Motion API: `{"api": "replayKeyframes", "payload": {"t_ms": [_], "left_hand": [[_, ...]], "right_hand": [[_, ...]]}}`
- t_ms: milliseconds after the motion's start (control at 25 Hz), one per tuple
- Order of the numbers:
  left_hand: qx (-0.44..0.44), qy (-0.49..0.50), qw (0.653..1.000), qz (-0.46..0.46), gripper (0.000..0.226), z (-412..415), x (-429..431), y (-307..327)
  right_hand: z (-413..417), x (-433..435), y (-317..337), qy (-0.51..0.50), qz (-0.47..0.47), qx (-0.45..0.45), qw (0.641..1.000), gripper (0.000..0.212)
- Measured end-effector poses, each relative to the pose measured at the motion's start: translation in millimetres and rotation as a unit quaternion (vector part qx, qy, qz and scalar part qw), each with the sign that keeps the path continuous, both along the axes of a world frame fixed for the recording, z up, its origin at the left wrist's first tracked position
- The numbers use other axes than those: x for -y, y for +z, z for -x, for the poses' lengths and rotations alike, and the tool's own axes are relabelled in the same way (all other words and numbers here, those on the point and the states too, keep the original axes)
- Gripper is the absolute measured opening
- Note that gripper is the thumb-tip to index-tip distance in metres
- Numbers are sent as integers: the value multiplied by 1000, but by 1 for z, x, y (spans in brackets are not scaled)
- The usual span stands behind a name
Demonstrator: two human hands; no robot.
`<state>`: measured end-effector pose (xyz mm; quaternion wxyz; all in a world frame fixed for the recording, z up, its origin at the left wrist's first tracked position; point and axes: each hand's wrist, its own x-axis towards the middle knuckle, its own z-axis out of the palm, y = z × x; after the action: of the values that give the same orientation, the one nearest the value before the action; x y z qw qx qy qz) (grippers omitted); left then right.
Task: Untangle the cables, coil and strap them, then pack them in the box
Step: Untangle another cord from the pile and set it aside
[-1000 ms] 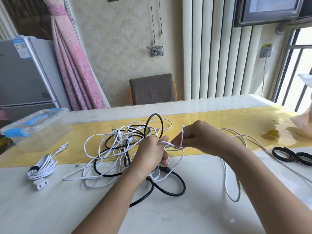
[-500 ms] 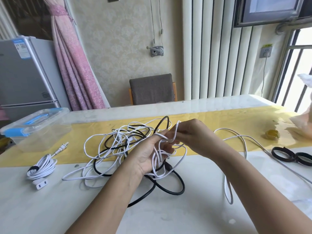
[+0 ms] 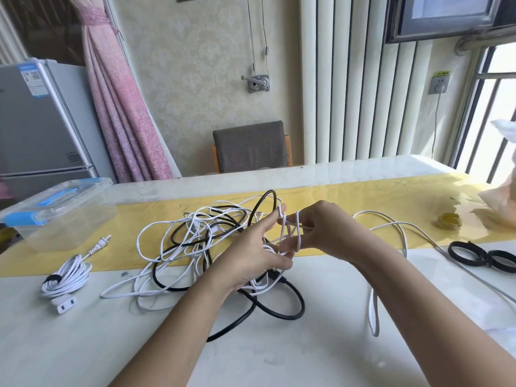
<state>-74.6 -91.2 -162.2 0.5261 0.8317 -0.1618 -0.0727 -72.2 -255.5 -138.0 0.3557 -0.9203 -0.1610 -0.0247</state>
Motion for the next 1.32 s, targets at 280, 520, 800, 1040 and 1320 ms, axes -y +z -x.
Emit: {"api": "replayKeyframes", "payload": {"t_ms": [280,520,800,1040,1320], "left_hand": [[178,106,949,-237,14,-5,-1,1],[175,119,976,-59,7,-7,-8,0],[22,60,988,141,12,-9,-9,3],[-62,34,967,247,11,-3,-5,8],[-55,44,960,273,26,-6,-5,10]], "right_hand": [[-5,-2,-2,-16,-36,32,999,7],[-5,2,-1,-26,-94,-29,995,25],[-2,-7,2,57,-355,-127,924,23],[-7,-3,0,44,-374,-175,910,22],[-12,2,-1,105,-429,-246,863,14]]}}
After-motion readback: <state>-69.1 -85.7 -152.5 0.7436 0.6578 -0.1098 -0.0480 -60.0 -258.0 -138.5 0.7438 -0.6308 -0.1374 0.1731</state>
